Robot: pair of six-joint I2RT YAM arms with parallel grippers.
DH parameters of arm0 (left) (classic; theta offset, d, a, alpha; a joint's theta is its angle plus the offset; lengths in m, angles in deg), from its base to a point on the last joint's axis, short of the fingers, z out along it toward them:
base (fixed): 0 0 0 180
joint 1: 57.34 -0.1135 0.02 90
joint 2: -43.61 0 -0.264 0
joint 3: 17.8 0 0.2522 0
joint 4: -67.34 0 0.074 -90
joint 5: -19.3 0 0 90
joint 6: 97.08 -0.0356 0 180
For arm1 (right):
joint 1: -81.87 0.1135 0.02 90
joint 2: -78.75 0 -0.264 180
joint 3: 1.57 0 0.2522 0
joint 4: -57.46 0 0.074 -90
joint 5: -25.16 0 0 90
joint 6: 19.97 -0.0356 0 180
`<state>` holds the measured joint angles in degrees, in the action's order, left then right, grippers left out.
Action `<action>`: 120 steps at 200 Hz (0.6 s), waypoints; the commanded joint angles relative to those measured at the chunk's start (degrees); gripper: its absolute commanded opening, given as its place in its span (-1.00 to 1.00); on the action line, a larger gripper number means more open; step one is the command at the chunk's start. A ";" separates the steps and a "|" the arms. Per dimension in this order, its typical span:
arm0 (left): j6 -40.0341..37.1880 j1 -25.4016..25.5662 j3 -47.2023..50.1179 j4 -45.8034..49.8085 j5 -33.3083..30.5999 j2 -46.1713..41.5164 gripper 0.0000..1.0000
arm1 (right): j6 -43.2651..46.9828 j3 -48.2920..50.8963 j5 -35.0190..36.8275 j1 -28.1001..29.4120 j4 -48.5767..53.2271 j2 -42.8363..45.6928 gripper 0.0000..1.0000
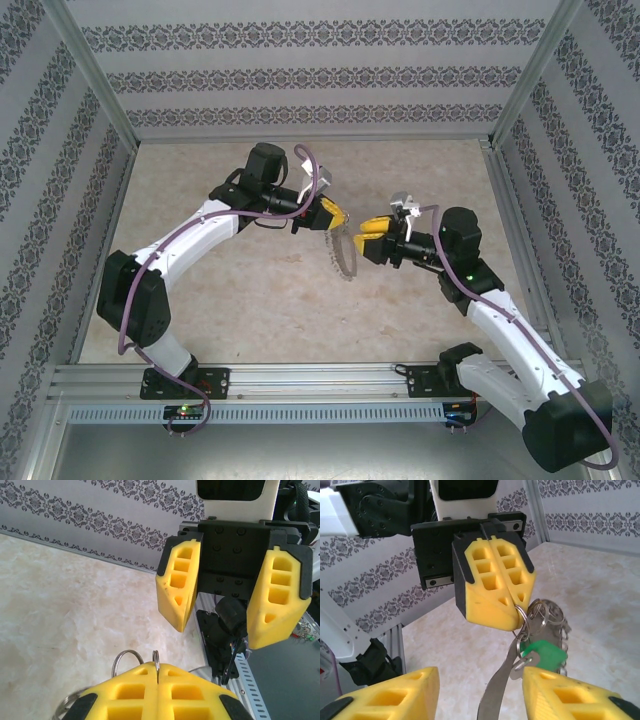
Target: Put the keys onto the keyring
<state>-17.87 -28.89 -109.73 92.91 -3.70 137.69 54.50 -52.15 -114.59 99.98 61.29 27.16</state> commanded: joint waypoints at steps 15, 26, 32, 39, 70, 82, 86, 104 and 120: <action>2.62 0.48 1.30 -6.57 0.74 -3.37 -1.00 | -1.73 1.12 3.04 -0.88 -3.66 -0.35 -0.32; 3.07 0.47 1.68 -7.38 0.64 -3.59 -1.00 | -1.96 1.31 3.04 -1.12 -4.55 -0.60 -0.33; 3.10 0.51 1.77 -7.58 0.74 -3.66 -1.00 | -2.11 1.38 3.03 -1.10 -4.90 -0.77 -0.33; 3.26 0.54 1.87 -7.83 0.85 -3.81 -1.00 | -2.14 1.40 3.04 -1.22 -5.24 -0.99 -0.33; 4.07 0.47 2.30 -9.25 0.85 -4.10 -1.00 | -2.87 1.66 0.45 -1.14 -7.09 -2.99 -0.30; 4.54 0.47 2.49 -9.94 0.80 -4.30 -1.00 | -3.02 1.81 -0.60 -0.97 -7.69 -3.88 -0.20; 4.75 0.47 2.57 -10.19 0.77 -4.34 -1.00 | -2.99 1.88 -0.88 -0.88 -7.87 -4.16 -0.16; 5.65 0.50 3.02 -11.53 0.59 -4.69 -1.00 | -3.13 2.35 -1.37 -0.38 -8.83 -5.04 -0.11; 6.20 0.48 3.19 -12.16 0.53 -4.87 -1.00 | -3.01 2.62 -2.09 0.29 -9.58 -5.66 -0.11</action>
<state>-13.48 -28.89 -107.09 85.59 -3.87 135.29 51.72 -50.57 -114.05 99.34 55.30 22.04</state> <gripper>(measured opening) 0.053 0.444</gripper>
